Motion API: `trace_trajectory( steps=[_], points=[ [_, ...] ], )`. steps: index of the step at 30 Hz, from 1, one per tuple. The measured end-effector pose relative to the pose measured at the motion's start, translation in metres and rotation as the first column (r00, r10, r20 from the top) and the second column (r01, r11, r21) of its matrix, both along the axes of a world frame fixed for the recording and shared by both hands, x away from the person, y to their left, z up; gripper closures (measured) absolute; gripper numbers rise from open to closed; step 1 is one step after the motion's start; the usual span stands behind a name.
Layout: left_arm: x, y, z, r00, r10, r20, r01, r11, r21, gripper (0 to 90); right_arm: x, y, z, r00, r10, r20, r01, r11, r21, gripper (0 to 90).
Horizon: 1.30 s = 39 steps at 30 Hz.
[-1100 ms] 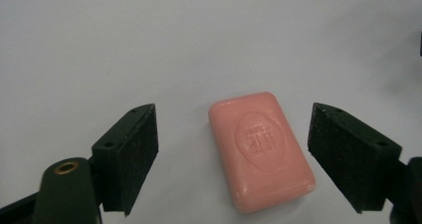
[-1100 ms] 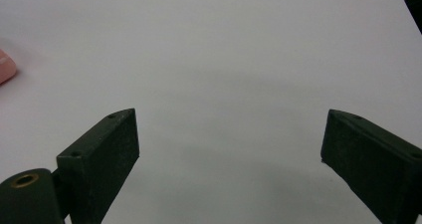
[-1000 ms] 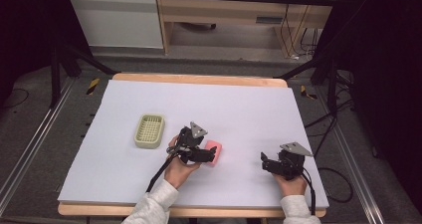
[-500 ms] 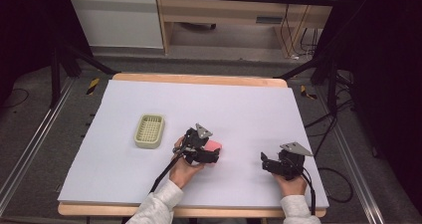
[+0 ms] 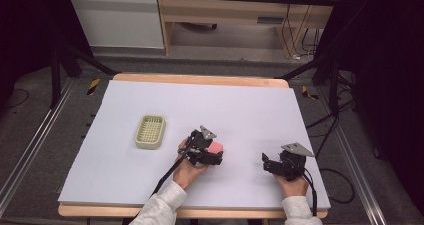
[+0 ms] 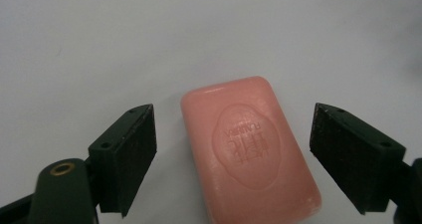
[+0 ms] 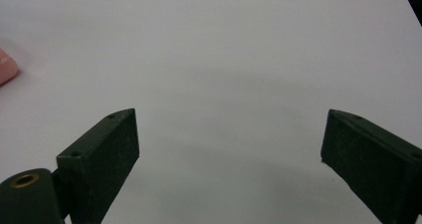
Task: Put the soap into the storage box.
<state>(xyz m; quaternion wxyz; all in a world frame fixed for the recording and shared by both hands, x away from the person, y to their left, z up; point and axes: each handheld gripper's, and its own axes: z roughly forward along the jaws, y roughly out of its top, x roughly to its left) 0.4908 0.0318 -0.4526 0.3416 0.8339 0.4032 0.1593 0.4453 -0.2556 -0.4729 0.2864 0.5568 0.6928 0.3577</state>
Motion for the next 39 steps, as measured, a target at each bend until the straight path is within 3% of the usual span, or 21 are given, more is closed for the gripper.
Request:
trace_trajectory(
  steps=[17, 29, 39],
  points=[
    [0.003, -0.007, -0.01, 0.9986, 0.018, -0.05, -0.017, 0.9998, 0.009, 17.8, 0.001, 0.0, 0.0, 1.0, 0.006, -0.001, -0.006, 1.0, -0.001, 8.5],
    [0.003, -0.013, -0.017, 0.9976, 0.03, -0.062, -0.028, 0.9992, 0.028, 24.2, 0.001, 0.0, -0.001, 1.0, 0.008, -0.003, -0.008, 1.0, -0.005, 8.7],
    [0.004, -0.011, -0.017, 0.9954, 0.038, -0.087, -0.038, 0.9992, 0.009, 30.7, 0.001, 0.0, -0.001, 0.9999, 0.01, -0.006, -0.01, 1.0, -0.005, 8.7]
  ],
)
